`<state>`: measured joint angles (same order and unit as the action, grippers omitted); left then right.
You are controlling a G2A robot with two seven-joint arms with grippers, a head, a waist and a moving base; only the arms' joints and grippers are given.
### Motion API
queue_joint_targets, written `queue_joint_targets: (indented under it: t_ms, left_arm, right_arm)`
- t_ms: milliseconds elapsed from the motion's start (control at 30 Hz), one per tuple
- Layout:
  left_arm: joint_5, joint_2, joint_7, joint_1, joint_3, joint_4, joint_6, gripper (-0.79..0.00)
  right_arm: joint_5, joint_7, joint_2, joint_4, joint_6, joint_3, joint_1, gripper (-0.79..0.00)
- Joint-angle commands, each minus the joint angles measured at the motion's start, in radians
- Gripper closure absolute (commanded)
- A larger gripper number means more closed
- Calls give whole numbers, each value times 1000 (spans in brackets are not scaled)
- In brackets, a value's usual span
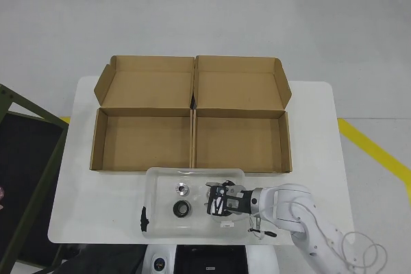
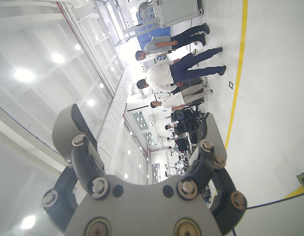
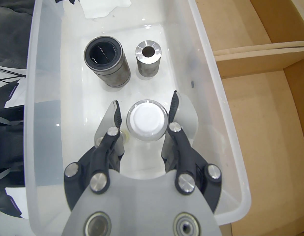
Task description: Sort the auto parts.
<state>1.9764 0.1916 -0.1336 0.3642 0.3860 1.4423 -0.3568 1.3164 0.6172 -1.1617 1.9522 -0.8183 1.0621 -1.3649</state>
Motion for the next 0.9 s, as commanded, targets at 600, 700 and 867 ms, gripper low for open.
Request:
queue_joint_targets:
  t_ms: [600, 700, 867]
  left_arm:
    - [0, 0, 0, 0, 0, 0, 0, -785]
    - [0, 0, 0, 0, 0, 0, 0, -785]
    - [0, 0, 0, 0, 0, 0, 0, -785]
  right_arm:
    - [-78, -133, 28, 100, -40, 80, -18, 0]
    - [-90, -160, 32, 112, -48, 98, -17, 0]
    - [-119, -207, 38, 132, -52, 127, -9, 0]
